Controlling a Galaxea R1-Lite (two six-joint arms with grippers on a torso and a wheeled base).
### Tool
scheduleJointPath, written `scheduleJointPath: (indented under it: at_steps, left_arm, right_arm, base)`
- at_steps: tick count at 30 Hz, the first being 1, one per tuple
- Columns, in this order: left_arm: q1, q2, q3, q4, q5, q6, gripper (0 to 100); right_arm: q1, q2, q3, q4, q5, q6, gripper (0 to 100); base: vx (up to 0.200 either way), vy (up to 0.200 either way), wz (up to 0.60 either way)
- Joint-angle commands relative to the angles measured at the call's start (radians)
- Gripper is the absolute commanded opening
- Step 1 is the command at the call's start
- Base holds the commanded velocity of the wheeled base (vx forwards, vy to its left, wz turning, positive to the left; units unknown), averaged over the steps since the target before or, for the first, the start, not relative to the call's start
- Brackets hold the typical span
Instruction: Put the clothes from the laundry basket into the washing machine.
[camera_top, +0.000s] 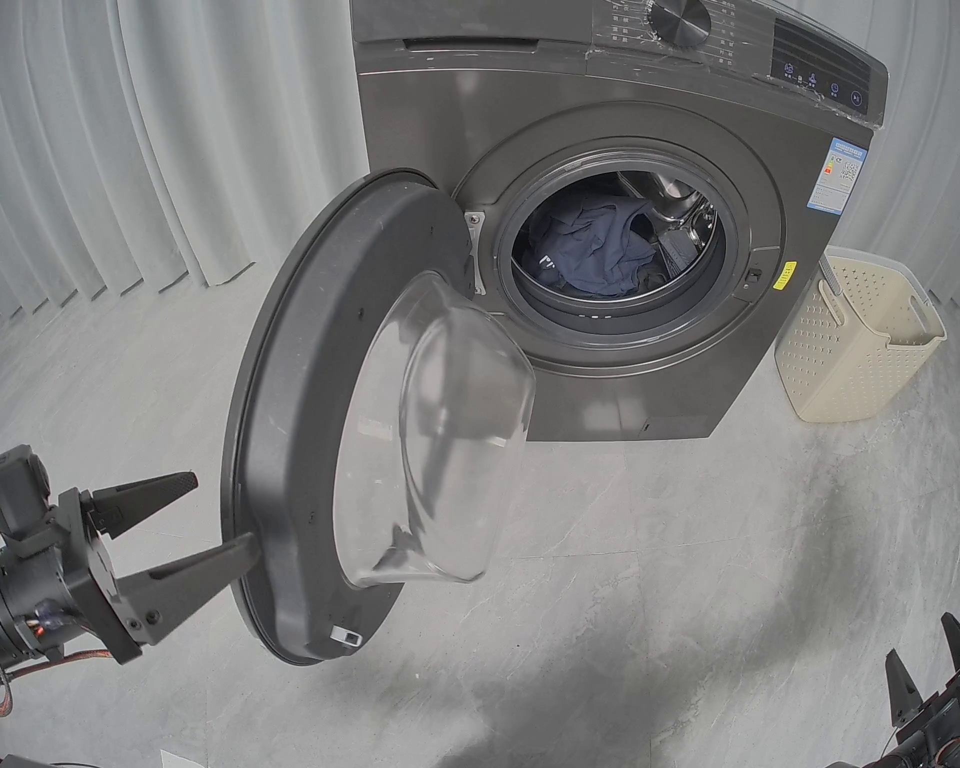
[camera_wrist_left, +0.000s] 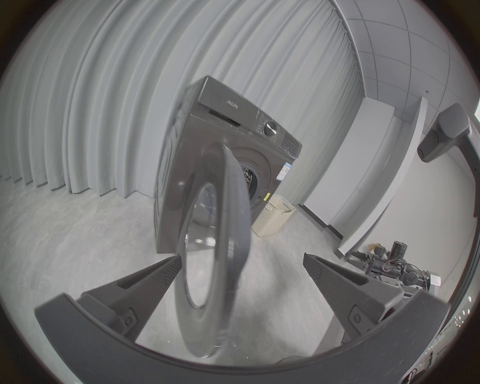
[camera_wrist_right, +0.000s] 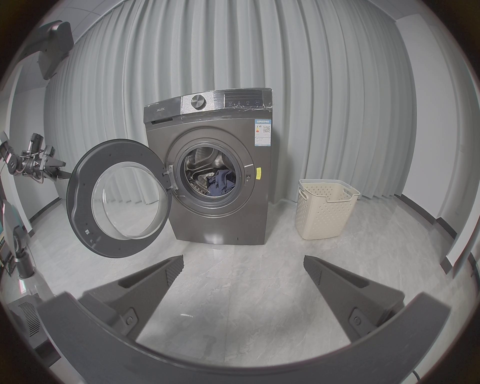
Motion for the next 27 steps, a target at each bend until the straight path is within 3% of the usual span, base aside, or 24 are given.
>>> scheduleJointPath:
  at_steps: [1, 2, 3, 4, 8, 16, 27]
  left_arm:
    - [0.039, -0.056, -0.006, -0.003, 0.007, -0.005, 100]
    - [0.039, -0.056, -0.006, -0.003, 0.007, -0.005, 100]
    - [0.175, -0.053, -0.05, -0.011, 0.004, 0.001, 100]
    - [0.217, -0.051, -0.061, -0.012, -0.004, -0.001, 100]
    - [0.298, -0.033, -0.072, 0.0, -0.007, 0.005, 100]
    - [0.289, 0.105, -0.043, -0.009, -0.003, 0.078, 100]
    - [0.137, 0.248, -0.083, -0.058, 0.005, 0.074, 100]
  right_arm:
    - [0.0, -0.002, 0.018, 0.0, 0.0, 0.0, 100]
    - [0.0, -0.002, 0.018, 0.0, 0.0, 0.0, 100]
    - [0.0, -0.002, 0.018, 0.0, 0.0, 0.0, 100]
    - [0.0, -0.002, 0.018, 0.0, 0.0, 0.0, 100]
    - [0.0, -0.002, 0.018, 0.0, 0.0, 0.0, 100]
    - [0.0, -0.002, 0.018, 0.0, 0.0, 0.0, 100]
    - [0.0, -0.002, 0.018, -0.001, 0.002, -0.002, 100]
  base:
    - [0.0, 0.0, 0.0]
    - [0.0, 0.0, 0.0]
    - [0.0, 0.0, 0.0]
    - [0.0, 0.0, 0.0]
    - [0.0, 0.0, 0.0]
    - [0.0, 0.0, 0.0]
    - [0.0, 0.0, 0.0]
